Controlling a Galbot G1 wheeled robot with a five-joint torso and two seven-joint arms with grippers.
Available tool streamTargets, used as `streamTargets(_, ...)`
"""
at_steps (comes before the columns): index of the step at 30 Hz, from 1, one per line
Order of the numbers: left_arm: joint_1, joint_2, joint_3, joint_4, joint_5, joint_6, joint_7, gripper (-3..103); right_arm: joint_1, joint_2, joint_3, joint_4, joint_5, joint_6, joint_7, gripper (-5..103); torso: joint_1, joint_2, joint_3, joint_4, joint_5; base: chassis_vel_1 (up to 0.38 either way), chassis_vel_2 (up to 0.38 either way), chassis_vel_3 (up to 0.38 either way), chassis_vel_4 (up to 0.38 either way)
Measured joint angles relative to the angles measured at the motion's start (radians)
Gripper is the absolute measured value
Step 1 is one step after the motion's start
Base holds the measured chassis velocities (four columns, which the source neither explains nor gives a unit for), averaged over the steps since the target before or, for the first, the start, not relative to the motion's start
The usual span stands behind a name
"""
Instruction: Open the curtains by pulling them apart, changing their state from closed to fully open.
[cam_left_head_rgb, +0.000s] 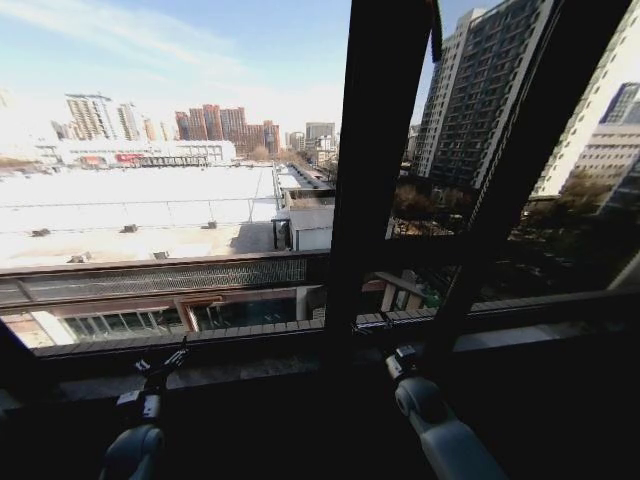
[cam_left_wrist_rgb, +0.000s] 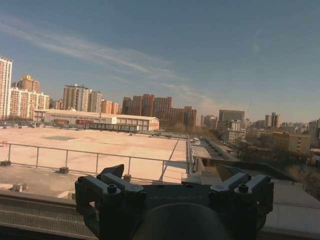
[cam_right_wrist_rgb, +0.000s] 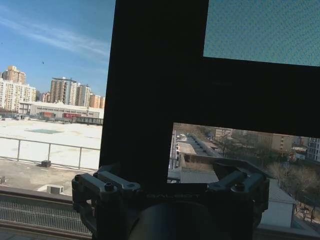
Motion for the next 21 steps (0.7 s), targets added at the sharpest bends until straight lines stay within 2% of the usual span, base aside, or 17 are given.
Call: streamTargets(21,0.0,0.0,0.0,0.0,0.0,0.0,0.0,100,0.0,0.0,0.0,0.0,0.0,0.0,0.0,100,0.0,0.0,0.0,-0.0001,0.0,-0.359,-0.348,0.349,0.349)
